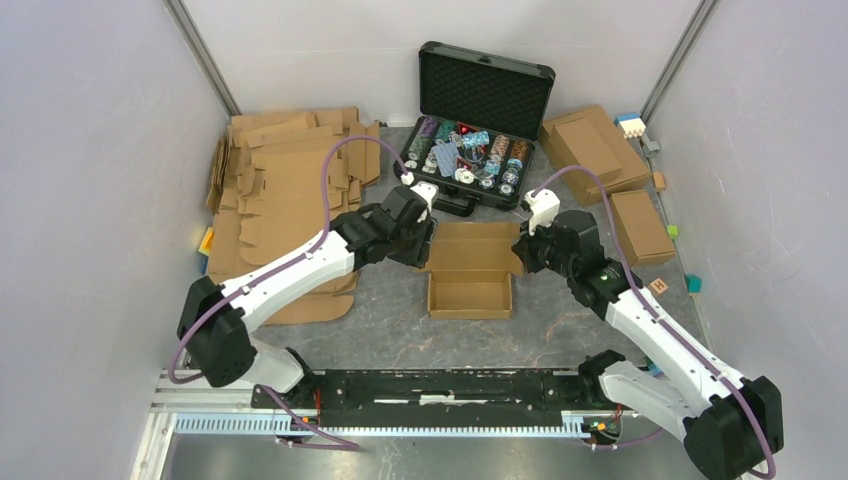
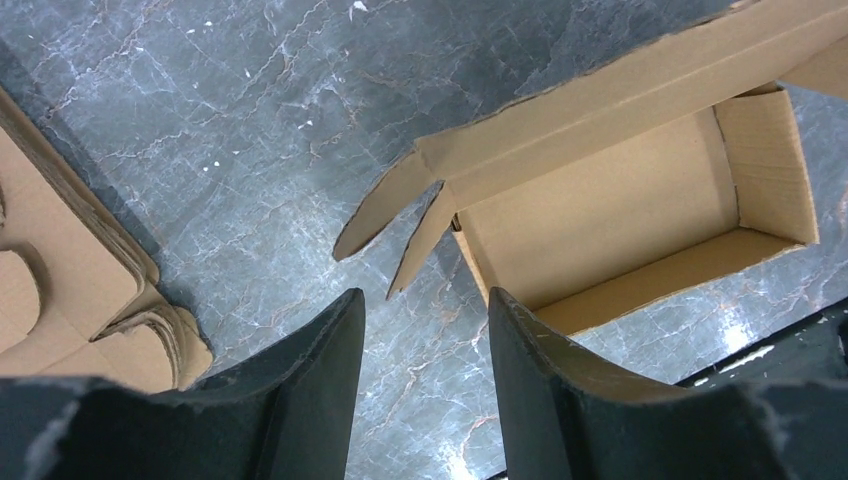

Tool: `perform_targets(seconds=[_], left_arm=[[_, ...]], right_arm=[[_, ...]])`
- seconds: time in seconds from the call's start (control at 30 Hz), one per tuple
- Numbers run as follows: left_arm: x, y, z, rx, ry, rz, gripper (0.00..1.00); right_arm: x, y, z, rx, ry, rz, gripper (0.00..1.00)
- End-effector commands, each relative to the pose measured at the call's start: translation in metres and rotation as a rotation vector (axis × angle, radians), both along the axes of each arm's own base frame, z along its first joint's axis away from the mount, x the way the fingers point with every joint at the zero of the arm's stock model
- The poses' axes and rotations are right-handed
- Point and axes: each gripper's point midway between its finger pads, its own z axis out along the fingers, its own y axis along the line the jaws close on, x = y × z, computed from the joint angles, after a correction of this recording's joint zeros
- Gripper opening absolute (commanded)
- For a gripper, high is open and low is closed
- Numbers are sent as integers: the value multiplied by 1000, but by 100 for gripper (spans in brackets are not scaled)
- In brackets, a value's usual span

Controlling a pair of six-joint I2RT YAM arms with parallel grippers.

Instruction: Fold the paper box

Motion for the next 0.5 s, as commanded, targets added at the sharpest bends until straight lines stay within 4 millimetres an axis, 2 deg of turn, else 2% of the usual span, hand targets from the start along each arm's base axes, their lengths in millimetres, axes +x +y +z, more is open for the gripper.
perform_targets(seconds=[0.0,0.2,0.27,0.37,0.47], left_arm=[[14,-3,3,40,-31,-28,55],[23,-3,-3,87,-42,-25,51],[25,-4,-5,90,-43,-30,47],[24,-8,-5,76,-39,-46,32],[23,-12,-1,55,-41,-56,11]], right_arm=[[7,4,20,16,-71,9,0],[7,4,18,18,-65,11,0],[7,5,18,20,-63,16,0],[7,6,18,21,-61,16,0],[7,6,19,23,-63,16,0]])
